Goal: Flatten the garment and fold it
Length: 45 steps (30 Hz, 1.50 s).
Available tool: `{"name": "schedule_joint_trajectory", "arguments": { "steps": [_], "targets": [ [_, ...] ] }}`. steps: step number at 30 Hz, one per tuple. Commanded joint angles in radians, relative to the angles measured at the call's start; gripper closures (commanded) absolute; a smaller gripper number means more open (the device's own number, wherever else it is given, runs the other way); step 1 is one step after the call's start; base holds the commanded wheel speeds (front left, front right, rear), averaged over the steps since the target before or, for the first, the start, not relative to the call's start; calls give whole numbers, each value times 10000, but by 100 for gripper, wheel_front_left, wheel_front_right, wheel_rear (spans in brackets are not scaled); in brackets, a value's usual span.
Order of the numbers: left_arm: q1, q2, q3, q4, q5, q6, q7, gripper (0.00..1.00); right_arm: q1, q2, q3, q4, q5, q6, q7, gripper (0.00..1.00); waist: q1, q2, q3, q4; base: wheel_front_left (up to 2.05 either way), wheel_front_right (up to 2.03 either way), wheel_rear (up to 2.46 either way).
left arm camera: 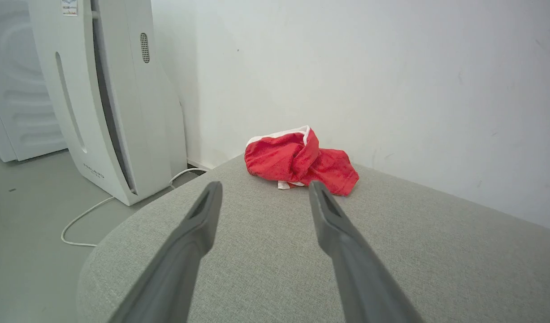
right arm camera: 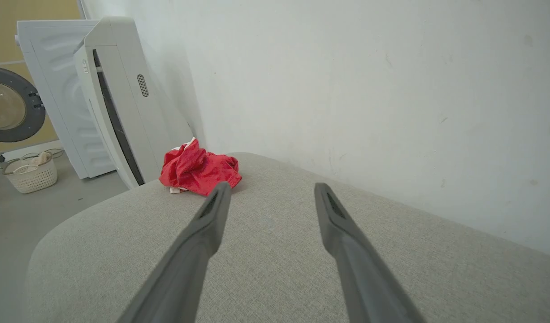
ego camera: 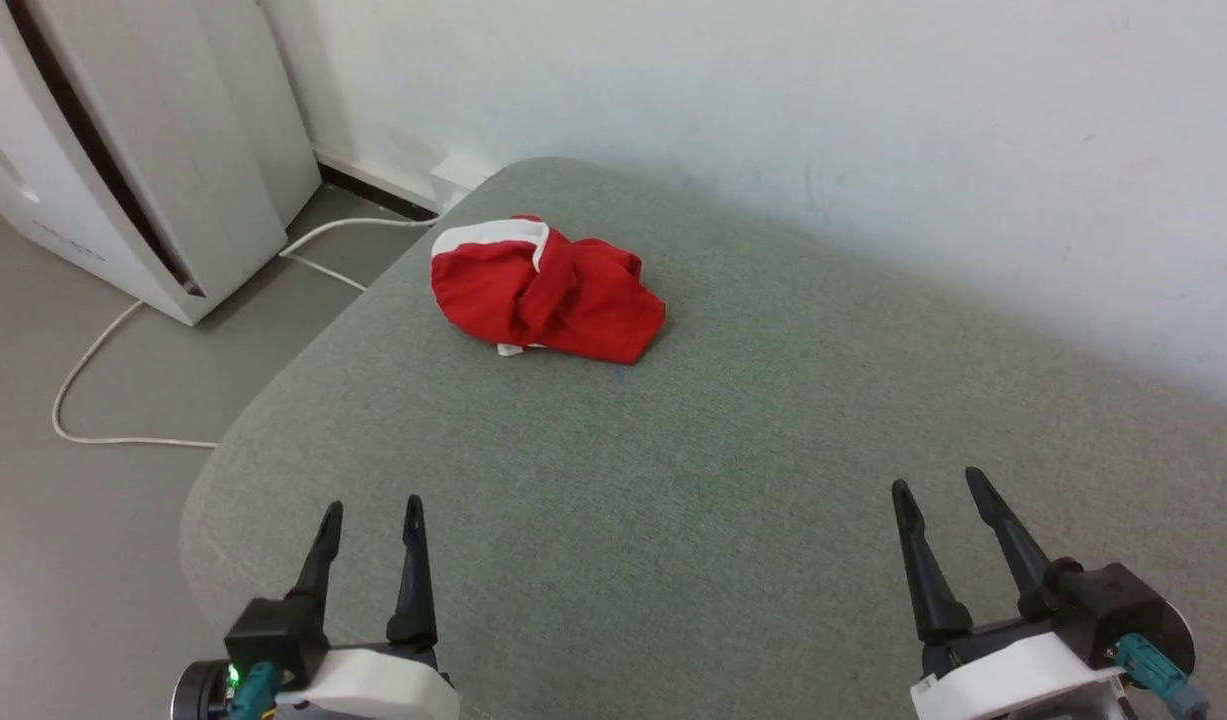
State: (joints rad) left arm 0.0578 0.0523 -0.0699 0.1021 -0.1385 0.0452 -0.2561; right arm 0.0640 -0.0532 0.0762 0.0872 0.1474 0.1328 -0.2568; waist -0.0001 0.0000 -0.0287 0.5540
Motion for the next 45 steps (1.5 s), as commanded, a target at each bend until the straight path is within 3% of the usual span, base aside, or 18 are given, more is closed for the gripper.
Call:
{"name": "schedule_joint_trajectory", "arguments": {
  "steps": [1,8,16,22,27,33,39,40,41,42,45],
  "targets": [
    [-121,-20,10,-9,-385,-31,-57,0,43,30,22,-41,-113,-21,-49,0,1,0,155,-141,0,0,0],
    [-1500,45,134,726,-670,-418,-56,0,-187,30,194,-326,-582,-21,-49,0,1,0,1162,-727,0,0,0],
    [-4940,1032,315,2870,-1154,-1245,1072,0,-994,14,847,-973,-1743,-21,31,0,1,0,3150,-1975,0,0,0],
    [-7362,2265,148,4573,-1444,-1630,2696,0,-1463,-72,1190,-1963,-2210,-21,569,0,1,0,4436,-2927,0,0,0],
    [-8741,3187,-474,5809,-2488,-1749,4597,0,-1638,-86,1323,-2577,-2281,-21,867,0,1,0,5047,-3527,0,0,0],
    [-9541,4250,-1289,6519,-4500,-1755,7119,0,-1752,-81,1579,-2702,-2396,-21,1006,0,1,0,5518,-4009,0,0,0],
    [-9669,4874,-1445,7436,-5321,-1757,8584,0,-1786,-40,1610,-2400,-2491,-21,1031,0,1,0,5791,-4223,0,0,0],
    [-9666,4912,-1465,7518,-5410,-1757,8657,7,-1796,-35,1606,-2332,-2514,-21,1020,0,1,0,5800,-4234,0,0,0],
    [-9651,4931,-1484,7587,-5501,-1757,8708,36,-1804,-29,1592,-2273,-2519,-21,1003,0,1,0,5796,-4239,0,0,0],
    [-9622,4924,-1522,7627,-5616,-1757,8774,100,-1807,-23,1572,-2213,-2515,-21,983,0,1,0,5771,-4234,0,0,0],
    [-9538,4936,-1566,7702,-5957,-1757,8827,100,-1788,-9,1492,-2010,-2504,-21,953,0,1,0,5599,-4170,0,0,0]
  ]
}}
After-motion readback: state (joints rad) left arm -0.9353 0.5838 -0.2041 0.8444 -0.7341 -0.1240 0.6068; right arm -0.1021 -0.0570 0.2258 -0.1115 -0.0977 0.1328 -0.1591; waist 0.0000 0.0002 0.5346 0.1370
